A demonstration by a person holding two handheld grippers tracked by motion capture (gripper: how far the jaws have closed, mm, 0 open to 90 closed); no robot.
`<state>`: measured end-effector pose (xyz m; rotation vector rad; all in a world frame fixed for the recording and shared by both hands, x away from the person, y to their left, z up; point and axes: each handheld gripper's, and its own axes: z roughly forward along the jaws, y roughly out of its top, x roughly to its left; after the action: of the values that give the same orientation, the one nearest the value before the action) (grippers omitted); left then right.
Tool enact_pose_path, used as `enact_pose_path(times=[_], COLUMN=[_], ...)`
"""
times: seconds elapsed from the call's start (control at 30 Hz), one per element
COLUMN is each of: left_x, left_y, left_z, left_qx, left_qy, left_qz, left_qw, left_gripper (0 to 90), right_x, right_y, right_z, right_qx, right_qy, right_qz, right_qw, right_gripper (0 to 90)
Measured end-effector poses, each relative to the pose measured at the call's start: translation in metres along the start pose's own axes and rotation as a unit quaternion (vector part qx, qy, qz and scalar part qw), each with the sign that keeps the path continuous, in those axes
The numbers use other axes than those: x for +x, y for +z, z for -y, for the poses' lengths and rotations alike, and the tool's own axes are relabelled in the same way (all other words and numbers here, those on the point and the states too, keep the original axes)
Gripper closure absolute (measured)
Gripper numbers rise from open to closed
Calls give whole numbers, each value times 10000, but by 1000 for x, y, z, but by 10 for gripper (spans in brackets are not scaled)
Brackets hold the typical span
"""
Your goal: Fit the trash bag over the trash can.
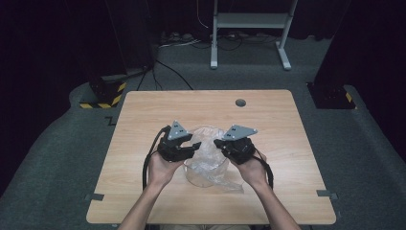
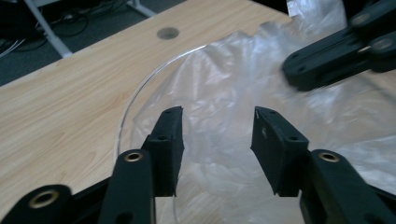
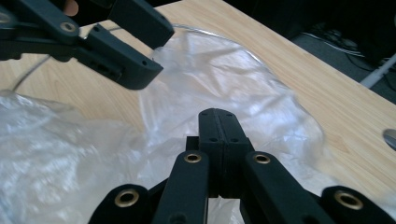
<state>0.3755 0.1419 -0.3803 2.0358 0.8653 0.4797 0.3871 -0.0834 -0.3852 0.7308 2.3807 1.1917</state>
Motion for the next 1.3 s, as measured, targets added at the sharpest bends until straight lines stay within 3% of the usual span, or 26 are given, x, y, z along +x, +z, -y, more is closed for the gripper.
enact_pose_path(times=[0.17,0.3,0.4,0.5,0.53,0.63,0.77,0.9,1.07,1.17,1.3], left_x=[-8,-15,-18,-19,-19,-19,-19,-17,-13,-13,-11], left_y=[-1,1,4,6,6,5,5,3,1,-1,-2], left_z=[-1,0,2,3,2,2,3,4,7,8,9], left_qx=[3,41,169,331,323,366,352,346,331,253,232], left_qy=[60,90,97,187,193,285,242,194,180,138,104], left_qz=[341,584,581,476,488,390,284,231,172,196,260], left_qw=[9994,9982,9981,9981,9981,9982,9987,9989,9991,9994,9993], left_gripper=[466,476,617,755,841,899,900,900,900,900,829], right_x=[7,9,9,6,6,3,1,-7,-19,-23,-21], right_y=[11,20,23,18,15,-1,-15,-31,-33,-25,-11], right_z=[-8,-12,-13,-11,-11,-9,-6,-2,4,7,9], right_qx=[37,18,-26,-169,-221,-433,-539,-700,-543,-415,-144], right_qy=[-77,-20,62,199,249,327,290,446,700,773,678], right_qz=[-111,-199,-201,-221,-213,-158,4,182,321,284,294], right_qw=[9999,9998,9998,9994,9992,9984,9981,9964,9956,9957,9972], right_gripper=[900,900,894,791,755,656,601,554,506,532,743])
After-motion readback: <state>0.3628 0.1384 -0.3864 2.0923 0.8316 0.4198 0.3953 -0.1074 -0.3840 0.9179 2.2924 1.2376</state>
